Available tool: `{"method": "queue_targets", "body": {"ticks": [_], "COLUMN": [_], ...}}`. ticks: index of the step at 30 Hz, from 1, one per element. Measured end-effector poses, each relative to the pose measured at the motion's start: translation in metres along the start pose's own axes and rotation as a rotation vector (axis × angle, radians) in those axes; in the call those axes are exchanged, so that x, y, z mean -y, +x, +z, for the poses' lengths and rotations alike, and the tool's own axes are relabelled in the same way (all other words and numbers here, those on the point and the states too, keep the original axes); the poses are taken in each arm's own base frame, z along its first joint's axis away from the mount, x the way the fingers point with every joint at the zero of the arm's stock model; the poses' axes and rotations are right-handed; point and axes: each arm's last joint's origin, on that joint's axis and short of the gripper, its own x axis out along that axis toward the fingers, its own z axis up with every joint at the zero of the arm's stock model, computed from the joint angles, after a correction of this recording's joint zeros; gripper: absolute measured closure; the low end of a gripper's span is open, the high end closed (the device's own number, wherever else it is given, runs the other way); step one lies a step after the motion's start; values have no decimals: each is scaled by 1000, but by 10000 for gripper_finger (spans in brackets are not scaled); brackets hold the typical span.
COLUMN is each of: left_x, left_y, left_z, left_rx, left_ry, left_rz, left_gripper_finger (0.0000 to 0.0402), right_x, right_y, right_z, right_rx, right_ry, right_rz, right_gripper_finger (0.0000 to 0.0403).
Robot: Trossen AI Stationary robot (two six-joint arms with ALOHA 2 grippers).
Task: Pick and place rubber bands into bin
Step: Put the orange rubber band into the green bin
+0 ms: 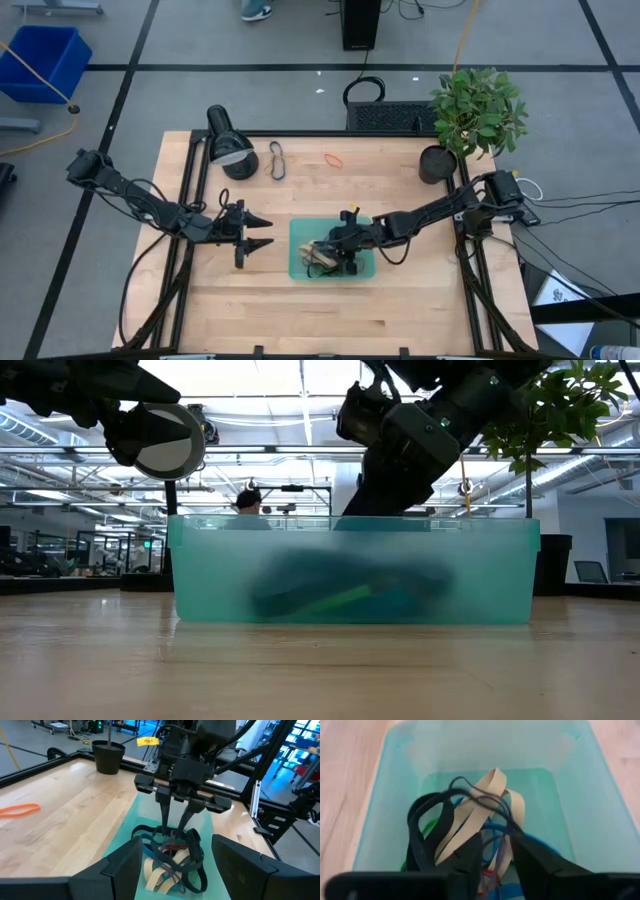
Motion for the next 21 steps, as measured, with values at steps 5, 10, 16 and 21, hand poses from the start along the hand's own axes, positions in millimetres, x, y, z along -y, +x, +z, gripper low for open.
{"method": "queue_targets", "body": {"ticks": [5, 10, 16, 21], "left_x": [0, 0, 0, 0], "left_y": [0, 0, 0, 0], "left_z": [0, 0, 0, 0], "left_rx": [1, 0, 1, 1], "left_ry": [-1, 2, 5, 4], "left_rz": [0, 0, 0, 0], "left_gripper_finger": [156, 156, 156, 156], "right_x": [3, 16, 29, 41], "right_y": [-22, -68, -119, -138], "right_z": [15, 42, 60, 66], "right_rx": [74, 236, 387, 432], "right_ry": [-50, -172, -301, -301], "right_rz": [6, -21, -89, -233], "right_gripper_finger": [254, 233, 232, 233]}}
